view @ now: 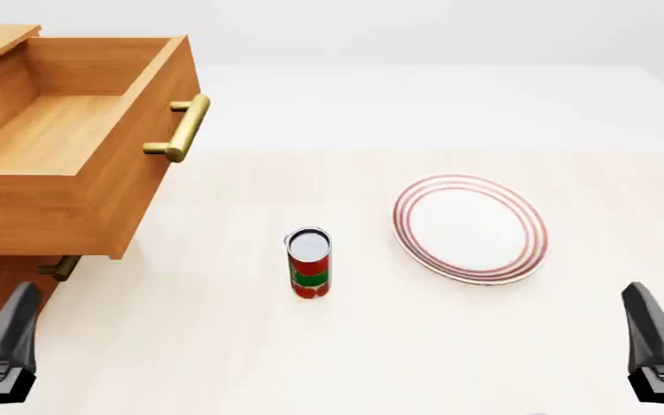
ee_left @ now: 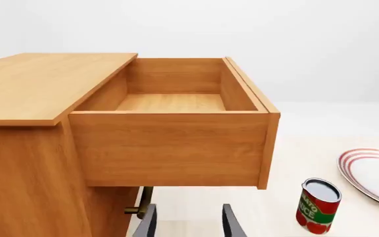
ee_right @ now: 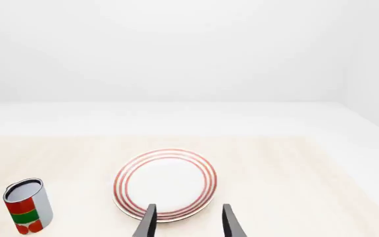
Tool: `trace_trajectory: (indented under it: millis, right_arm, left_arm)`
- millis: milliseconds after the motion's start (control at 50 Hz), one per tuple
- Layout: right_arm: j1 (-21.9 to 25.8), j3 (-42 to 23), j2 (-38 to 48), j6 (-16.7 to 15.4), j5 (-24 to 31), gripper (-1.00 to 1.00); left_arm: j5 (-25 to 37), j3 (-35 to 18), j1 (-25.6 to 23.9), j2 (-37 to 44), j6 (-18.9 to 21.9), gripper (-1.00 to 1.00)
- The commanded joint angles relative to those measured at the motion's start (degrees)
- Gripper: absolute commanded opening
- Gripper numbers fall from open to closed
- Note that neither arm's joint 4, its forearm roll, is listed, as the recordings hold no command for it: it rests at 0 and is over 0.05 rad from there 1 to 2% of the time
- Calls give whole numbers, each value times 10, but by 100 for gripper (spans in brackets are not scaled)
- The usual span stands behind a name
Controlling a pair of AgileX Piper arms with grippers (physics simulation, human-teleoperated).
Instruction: Put the bowl in the top drawer of the cabinet.
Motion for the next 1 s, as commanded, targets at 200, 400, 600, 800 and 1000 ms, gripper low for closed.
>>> trace_trajectory:
  millis: [200,400,600,800,1000]
  right_arm:
    - [0,-57,15,0,42,100]
    - [0,-20,1,0,19,100]
    - [0,-21,1,0,20,100]
    - [0,-16,0,0,16,100]
    - [0,-19,1,0,18,100]
  left_arm:
    - [6,-4,-8,0,4,100]
    - [7,-15,-20,0,5,100]
    - [21,-35,-27,0,1,100]
    - [50,-79,-66,0,-5,100]
    - [106,-130,-143,0,30,100]
